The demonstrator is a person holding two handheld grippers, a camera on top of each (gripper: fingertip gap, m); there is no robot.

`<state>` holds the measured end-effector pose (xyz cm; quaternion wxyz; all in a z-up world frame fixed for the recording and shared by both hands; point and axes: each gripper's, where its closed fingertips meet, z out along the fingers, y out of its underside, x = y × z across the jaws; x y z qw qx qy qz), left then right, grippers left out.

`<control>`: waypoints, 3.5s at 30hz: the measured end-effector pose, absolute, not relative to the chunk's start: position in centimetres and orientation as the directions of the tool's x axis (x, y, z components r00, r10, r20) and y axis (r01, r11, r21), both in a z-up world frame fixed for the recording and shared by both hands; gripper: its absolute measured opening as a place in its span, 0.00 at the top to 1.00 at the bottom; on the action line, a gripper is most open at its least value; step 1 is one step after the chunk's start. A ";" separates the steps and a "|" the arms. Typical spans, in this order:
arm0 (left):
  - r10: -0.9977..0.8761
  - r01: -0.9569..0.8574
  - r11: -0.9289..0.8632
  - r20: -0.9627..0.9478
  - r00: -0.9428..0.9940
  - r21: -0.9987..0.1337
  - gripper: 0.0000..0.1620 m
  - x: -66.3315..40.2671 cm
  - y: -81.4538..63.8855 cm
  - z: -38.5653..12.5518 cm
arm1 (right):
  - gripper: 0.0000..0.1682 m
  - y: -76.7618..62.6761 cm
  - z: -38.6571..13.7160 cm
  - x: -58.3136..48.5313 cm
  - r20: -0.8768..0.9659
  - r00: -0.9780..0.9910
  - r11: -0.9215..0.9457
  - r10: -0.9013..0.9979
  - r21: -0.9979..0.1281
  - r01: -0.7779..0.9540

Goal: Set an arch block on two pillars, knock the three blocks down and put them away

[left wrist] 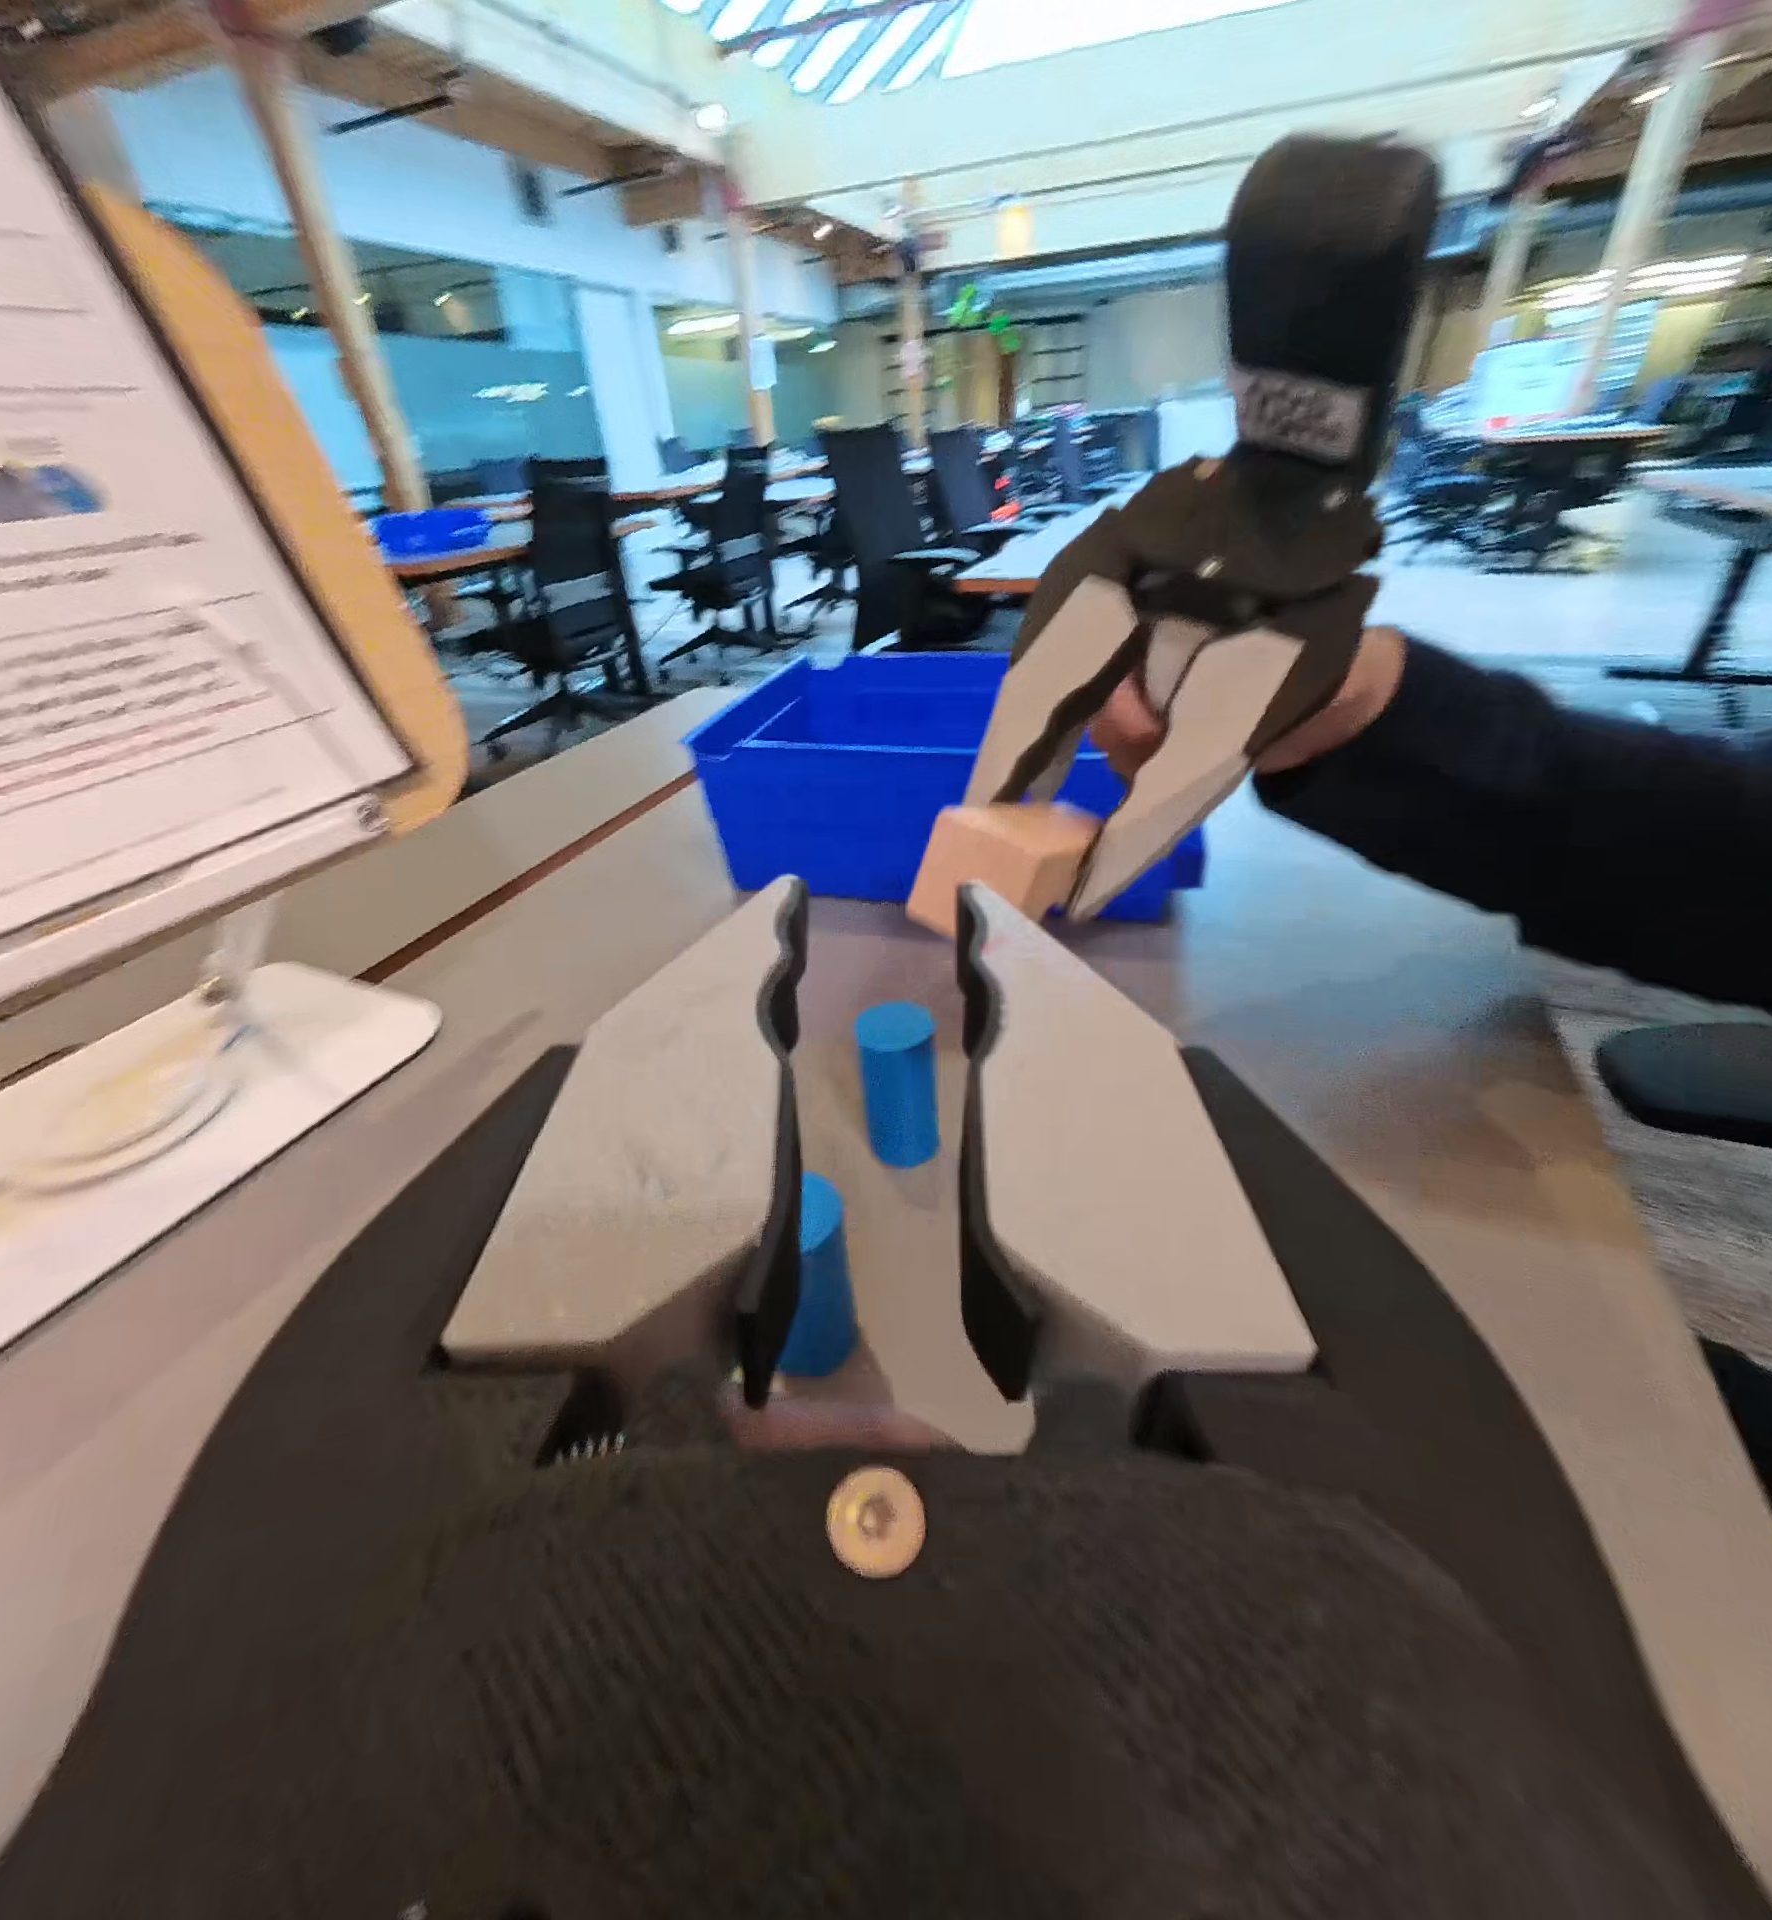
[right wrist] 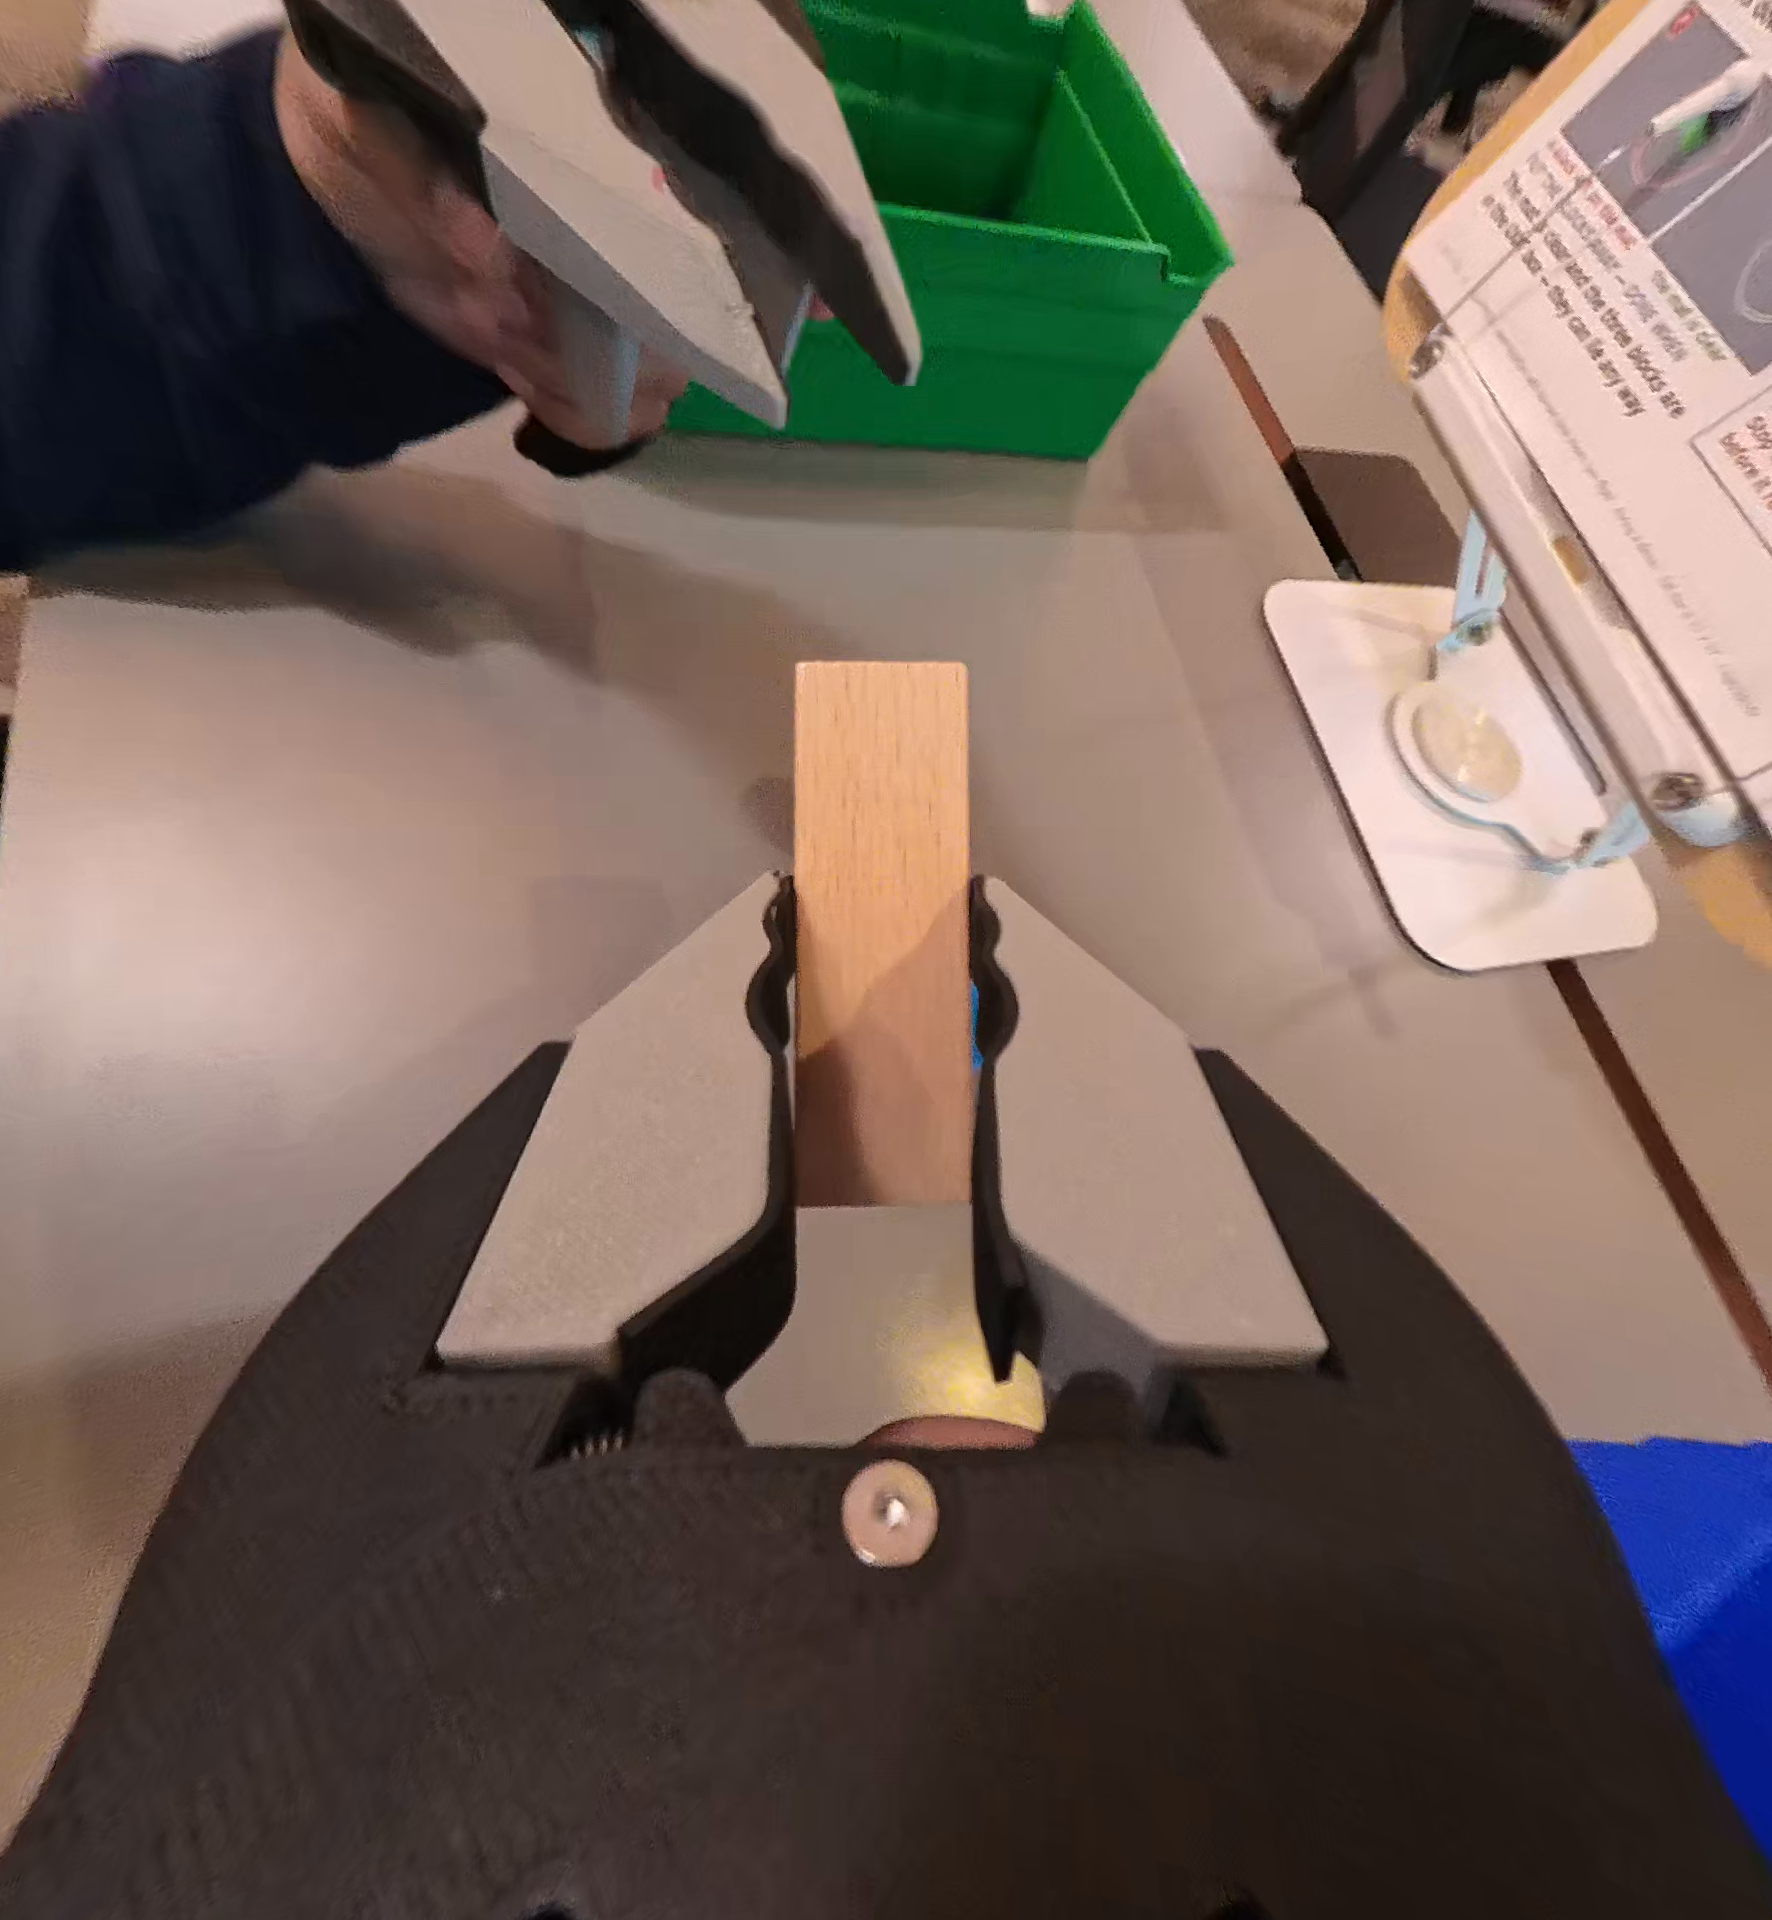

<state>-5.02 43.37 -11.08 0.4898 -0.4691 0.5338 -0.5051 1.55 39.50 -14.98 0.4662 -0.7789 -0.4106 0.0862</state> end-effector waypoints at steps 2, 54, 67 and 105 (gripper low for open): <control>-1.000 -0.073 0.014 -0.015 0.019 -0.997 0.91 -5.1 45.6 -12.2 | 0.82 40.1 -14.4 2.2 0.253 0.629 -0.252 0.735 -0.759 0.600; -0.981 -0.685 -0.170 0.058 0.184 -0.709 0.83 -3.9 48.3 -27.6 | 0.82 44.8 -20.6 -0.1 0.182 0.496 -0.345 0.849 -0.522 0.780; -0.983 -0.697 -0.159 0.047 0.176 -0.699 0.83 -3.7 48.1 -28.1 | 0.82 44.7 -20.9 0.0 0.172 0.479 -0.331 0.861 -0.526 0.783; -0.987 -0.698 -0.154 0.070 0.147 -0.699 0.80 -3.9 47.5 -28.0 | 0.79 43.5 -15.0 0.6 0.200 0.595 -0.169 0.778 -0.847 0.505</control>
